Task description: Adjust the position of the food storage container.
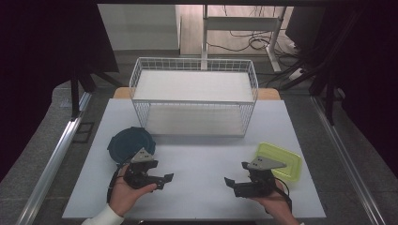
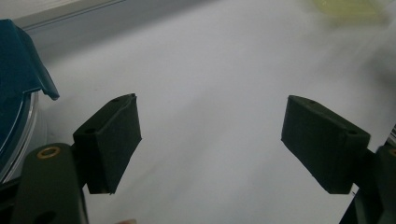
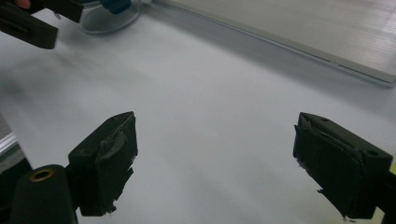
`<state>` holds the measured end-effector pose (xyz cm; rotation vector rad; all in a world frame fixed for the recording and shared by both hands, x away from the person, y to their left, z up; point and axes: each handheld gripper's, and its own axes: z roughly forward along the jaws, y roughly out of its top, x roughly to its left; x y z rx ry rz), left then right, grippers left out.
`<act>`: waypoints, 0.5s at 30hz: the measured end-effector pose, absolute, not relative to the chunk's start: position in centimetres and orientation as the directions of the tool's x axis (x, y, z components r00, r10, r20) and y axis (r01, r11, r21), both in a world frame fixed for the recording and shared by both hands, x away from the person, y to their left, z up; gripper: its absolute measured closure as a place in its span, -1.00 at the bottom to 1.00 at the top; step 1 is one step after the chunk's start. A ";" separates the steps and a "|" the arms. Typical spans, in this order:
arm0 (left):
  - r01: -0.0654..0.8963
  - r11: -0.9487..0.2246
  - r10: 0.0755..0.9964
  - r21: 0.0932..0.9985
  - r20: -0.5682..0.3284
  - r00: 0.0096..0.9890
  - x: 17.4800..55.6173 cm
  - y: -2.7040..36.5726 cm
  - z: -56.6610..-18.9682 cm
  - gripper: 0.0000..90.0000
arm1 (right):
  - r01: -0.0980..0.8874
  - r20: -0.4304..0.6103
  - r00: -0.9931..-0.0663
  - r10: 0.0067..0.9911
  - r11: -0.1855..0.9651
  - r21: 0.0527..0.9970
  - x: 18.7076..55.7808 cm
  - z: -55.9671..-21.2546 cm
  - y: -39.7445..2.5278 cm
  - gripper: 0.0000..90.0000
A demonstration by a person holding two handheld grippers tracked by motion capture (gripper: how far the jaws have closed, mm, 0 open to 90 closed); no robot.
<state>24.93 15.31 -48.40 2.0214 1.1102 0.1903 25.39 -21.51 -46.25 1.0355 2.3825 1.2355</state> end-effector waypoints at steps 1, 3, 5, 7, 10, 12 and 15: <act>0.641 -0.292 0.763 0.710 -0.231 0.604 25.0 15.3 -48.4 -0.57 | 0.477 0.101 -0.718 0.689 0.381 0.792 25.4 -46.2 -21.6 -0.69; 0.641 -0.292 0.763 0.710 -0.231 0.604 25.1 15.3 -48.4 -0.56 | 0.474 0.105 -0.725 0.680 0.382 0.793 25.6 -46.2 -21.7 -0.69; 0.640 -0.288 0.763 0.712 -0.233 0.602 24.9 15.4 -48.4 -0.56 | 0.473 0.104 -0.727 0.679 0.385 0.793 25.7 -46.1 -21.7 -0.69; 0.638 -0.283 0.764 0.716 -0.234 0.602 24.8 15.5 -48.4 -0.56 | 0.473 0.105 -0.726 0.679 0.384 0.793 25.8 -46.1 -21.7 -0.69; 0.630 -0.291 0.762 0.720 -0.223 0.607 24.4 15.6 -48.5 -0.56 | 0.466 0.090 -0.722 0.686 0.386 0.796 25.8 -45.9 -22.2 -0.69; 0.626 -0.289 0.761 0.724 -0.223 0.609 24.2 15.5 -48.5 -0.56 | 0.465 0.080 -0.718 0.692 0.391 0.794 25.5 -45.9 -22.5 -0.69; 0.622 -0.270 0.758 0.735 -0.236 0.608 24.1 15.4 -48.3 -0.57 | 0.474 0.085 -0.703 0.706 0.376 0.796 25.2 -46.0 -23.0 -0.69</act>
